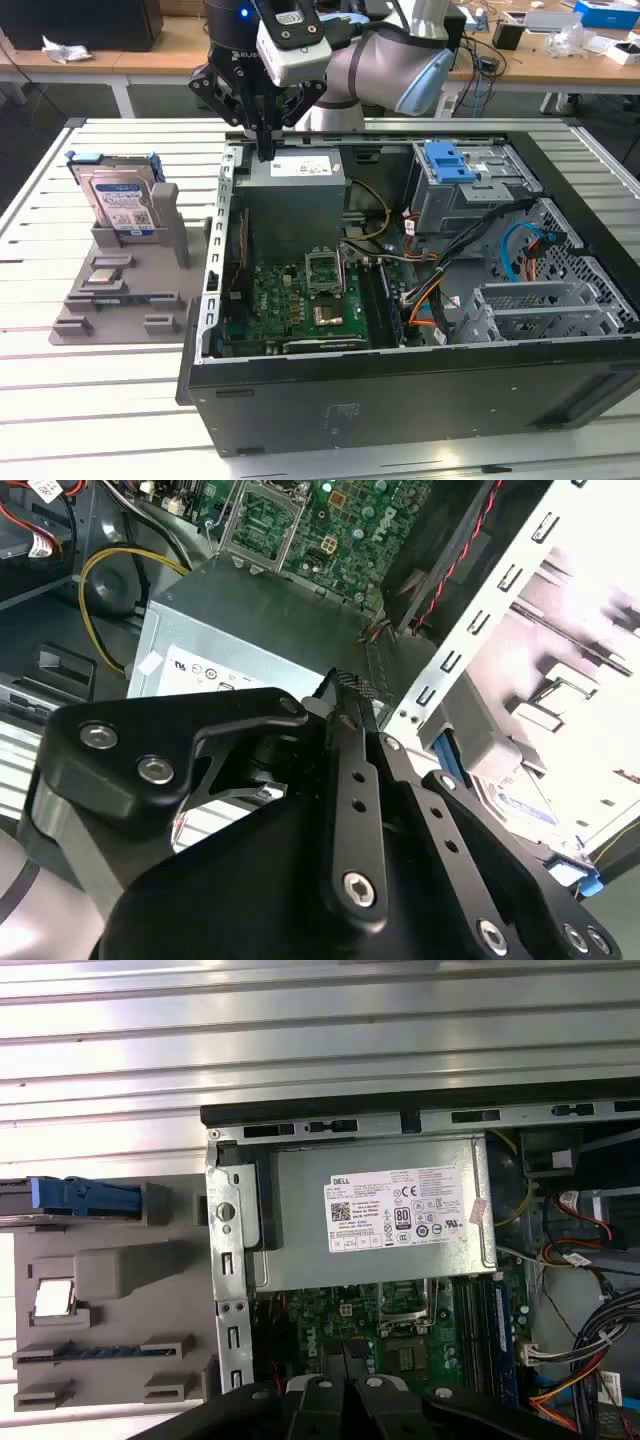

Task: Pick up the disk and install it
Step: 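Reach for the disk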

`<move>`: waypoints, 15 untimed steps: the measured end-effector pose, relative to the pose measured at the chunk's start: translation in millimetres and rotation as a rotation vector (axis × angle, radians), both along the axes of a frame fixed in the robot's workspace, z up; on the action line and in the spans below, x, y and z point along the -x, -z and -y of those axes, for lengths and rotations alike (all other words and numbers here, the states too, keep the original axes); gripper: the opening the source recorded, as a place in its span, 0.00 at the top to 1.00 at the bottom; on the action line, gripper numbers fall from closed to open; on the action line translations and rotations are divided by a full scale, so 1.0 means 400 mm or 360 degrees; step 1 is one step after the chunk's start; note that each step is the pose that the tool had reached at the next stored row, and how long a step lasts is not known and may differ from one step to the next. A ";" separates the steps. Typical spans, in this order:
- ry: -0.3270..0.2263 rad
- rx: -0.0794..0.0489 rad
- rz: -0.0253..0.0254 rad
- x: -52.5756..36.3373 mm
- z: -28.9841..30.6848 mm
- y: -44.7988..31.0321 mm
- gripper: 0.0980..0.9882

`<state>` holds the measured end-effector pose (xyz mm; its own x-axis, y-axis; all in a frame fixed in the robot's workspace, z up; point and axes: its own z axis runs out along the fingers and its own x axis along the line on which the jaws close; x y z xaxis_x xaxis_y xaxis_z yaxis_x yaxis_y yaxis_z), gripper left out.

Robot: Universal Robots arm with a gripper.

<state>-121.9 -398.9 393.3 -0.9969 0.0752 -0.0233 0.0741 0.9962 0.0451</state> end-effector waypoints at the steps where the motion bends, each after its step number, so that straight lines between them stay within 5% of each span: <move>1: 0.0000 0.0000 0.00000 0.003 0.000 0.000 0.99; 15: 0.0000 0.0000 0.00000 0.077 0.000 0.000 0.99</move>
<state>-152.7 -398.9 393.2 -0.9969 0.0752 -0.0233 0.0741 0.9962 0.0450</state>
